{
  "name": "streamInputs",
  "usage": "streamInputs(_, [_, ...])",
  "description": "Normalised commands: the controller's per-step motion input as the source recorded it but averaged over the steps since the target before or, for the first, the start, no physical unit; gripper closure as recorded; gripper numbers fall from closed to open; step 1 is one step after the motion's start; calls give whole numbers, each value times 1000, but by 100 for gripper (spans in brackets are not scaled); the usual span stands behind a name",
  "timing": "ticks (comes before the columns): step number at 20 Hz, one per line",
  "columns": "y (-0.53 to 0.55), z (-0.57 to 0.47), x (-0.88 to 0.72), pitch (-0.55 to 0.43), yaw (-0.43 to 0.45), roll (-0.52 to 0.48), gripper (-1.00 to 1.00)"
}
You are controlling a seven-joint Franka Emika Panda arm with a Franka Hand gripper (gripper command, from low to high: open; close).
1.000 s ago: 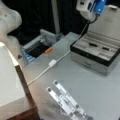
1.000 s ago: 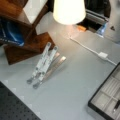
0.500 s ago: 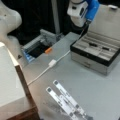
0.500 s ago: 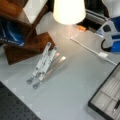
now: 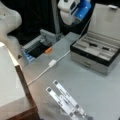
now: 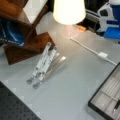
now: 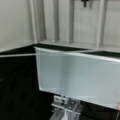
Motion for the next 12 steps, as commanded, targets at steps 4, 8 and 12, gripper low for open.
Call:
streamInputs(4, [-363, -103, -480, -57, 39, -582, -100])
streamInputs(8, [-280, -104, -401, -66, 65, -347, -100])
streamInputs(12, [-290, -141, -406, -95, 81, -155, -100])
